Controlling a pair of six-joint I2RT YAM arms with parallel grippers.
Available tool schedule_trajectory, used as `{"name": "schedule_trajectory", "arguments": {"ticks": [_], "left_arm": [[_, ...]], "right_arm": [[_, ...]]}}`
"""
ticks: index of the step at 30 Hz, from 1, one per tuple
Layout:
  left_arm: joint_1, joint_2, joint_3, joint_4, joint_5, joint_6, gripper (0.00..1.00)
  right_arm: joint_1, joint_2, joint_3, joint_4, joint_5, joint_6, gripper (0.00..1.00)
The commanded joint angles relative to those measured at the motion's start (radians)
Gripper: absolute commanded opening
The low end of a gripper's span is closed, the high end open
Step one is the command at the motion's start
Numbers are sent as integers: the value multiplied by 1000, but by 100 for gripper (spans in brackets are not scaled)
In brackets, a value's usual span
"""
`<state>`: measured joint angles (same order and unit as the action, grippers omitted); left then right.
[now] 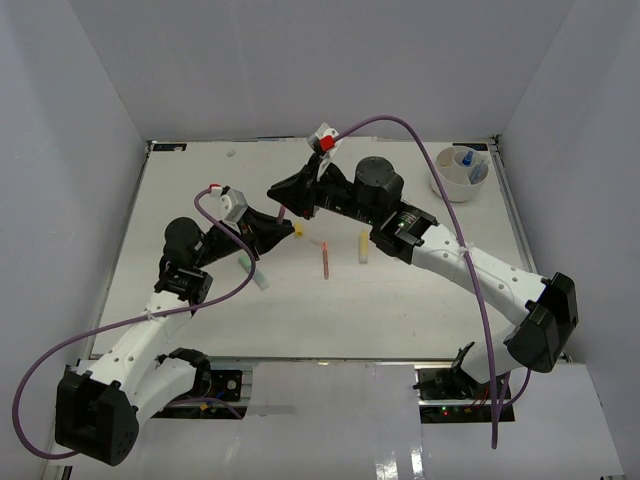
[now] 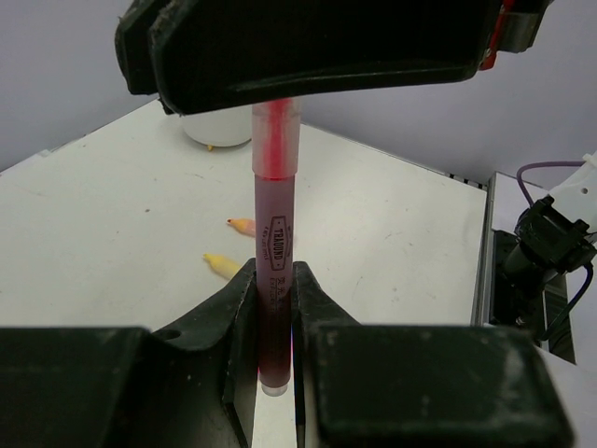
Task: Sort the stationery into containers
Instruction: Close the pen cap on the pen.
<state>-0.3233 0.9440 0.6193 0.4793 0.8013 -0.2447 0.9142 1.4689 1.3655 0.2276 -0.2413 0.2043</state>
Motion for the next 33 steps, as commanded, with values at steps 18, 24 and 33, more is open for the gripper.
{"name": "schedule_trajectory", "arguments": {"ticks": [18, 24, 33], "left_arm": [[17, -53, 115, 185, -175, -47, 0], [17, -36, 158, 156, -206, -28, 0], [15, -13, 237, 124, -163, 5, 0]], "right_arm": [[55, 62, -88, -284, -43, -42, 8], [55, 59, -82, -332, -29, -55, 8], [54, 80, -68, -390, -58, -86, 8]]}}
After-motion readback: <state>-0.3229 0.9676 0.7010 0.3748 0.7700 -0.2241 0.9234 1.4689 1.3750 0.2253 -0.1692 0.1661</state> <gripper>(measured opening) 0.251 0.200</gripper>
